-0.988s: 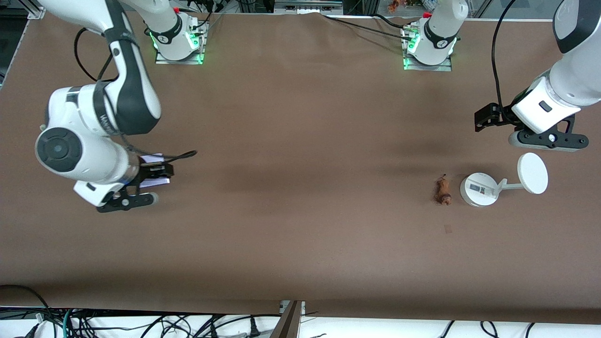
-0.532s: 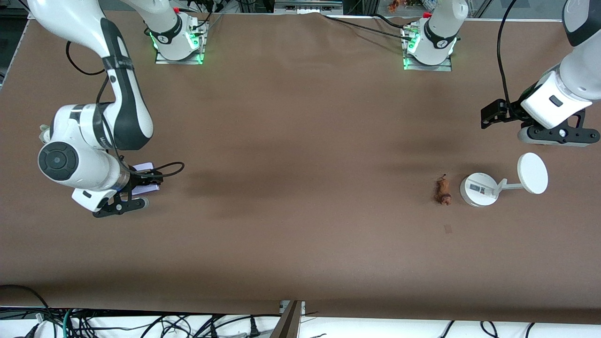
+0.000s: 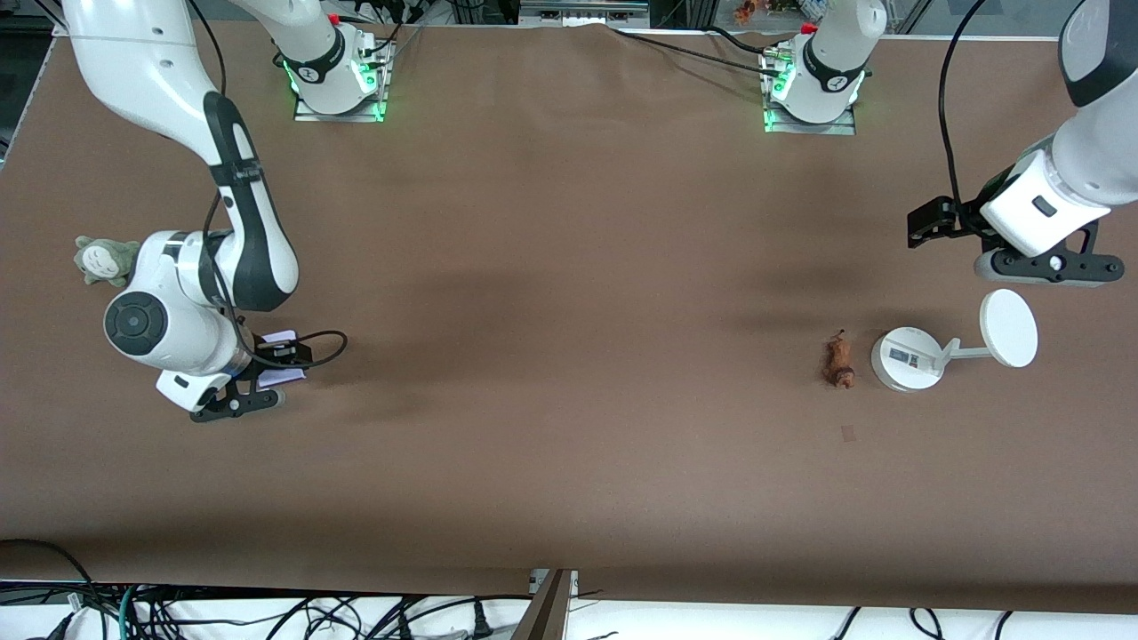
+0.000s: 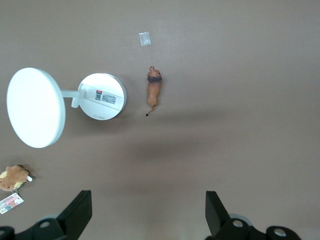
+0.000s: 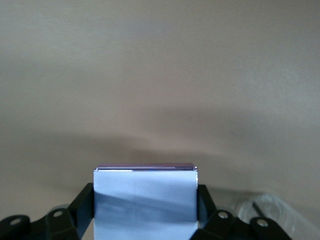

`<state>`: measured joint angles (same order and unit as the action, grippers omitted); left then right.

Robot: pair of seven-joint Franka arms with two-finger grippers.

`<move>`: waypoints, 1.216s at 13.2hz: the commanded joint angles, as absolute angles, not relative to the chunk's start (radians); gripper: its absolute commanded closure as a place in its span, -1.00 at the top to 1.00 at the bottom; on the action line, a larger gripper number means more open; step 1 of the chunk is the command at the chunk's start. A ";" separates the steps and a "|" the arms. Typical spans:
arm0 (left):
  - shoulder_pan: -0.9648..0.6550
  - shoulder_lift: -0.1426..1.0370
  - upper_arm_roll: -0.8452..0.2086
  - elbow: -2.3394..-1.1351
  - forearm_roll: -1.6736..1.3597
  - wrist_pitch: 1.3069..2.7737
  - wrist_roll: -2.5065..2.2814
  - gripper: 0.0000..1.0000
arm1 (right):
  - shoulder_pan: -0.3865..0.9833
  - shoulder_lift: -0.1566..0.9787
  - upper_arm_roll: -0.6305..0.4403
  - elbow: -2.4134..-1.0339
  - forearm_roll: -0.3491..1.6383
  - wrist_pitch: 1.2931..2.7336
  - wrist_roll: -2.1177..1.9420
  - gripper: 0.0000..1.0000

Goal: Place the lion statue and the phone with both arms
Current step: 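Lower the phone beside the clear cup and open the right gripper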

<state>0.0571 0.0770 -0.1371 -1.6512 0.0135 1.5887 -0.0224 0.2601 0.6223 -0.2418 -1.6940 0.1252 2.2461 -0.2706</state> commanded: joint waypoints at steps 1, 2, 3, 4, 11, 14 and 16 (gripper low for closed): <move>0.057 0.075 -0.152 -1.646 0.012 1.586 -0.006 1.00 | 0.210 0.652 -0.233 -1.706 0.160 2.318 -0.353 -1.00; 0.061 0.075 -0.150 -1.649 0.012 1.589 -0.003 1.00 | 0.204 0.660 -0.232 -1.706 0.167 2.322 -0.353 -1.00; 0.066 0.077 -0.150 -1.649 0.011 1.592 -0.002 1.00 | 0.204 0.663 -0.233 -1.706 0.204 2.325 -0.354 -1.00; 0.066 0.074 -0.149 -1.649 0.011 1.592 0.003 1.00 | 0.203 0.672 -0.233 -1.706 0.227 2.327 -0.354 -1.00; 0.067 0.069 -0.149 -1.654 0.012 1.620 0.003 1.00 | 0.201 0.715 -0.232 -1.704 0.262 2.388 -0.341 -1.00; 0.066 0.069 -0.149 -1.667 0.012 1.620 0.003 1.00 | 0.201 0.732 -0.230 -1.697 0.299 2.391 -0.337 -1.00; 0.066 0.068 -0.150 -1.669 0.012 1.620 0.003 1.00 | 0.202 0.730 -0.230 -1.694 0.299 2.387 -0.337 -0.54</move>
<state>0.0600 0.0823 -0.1456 -1.6526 0.0135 1.6120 -0.0160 0.2075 0.7331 -0.2376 -1.6945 0.2697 2.3805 -0.3295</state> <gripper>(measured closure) 0.000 0.159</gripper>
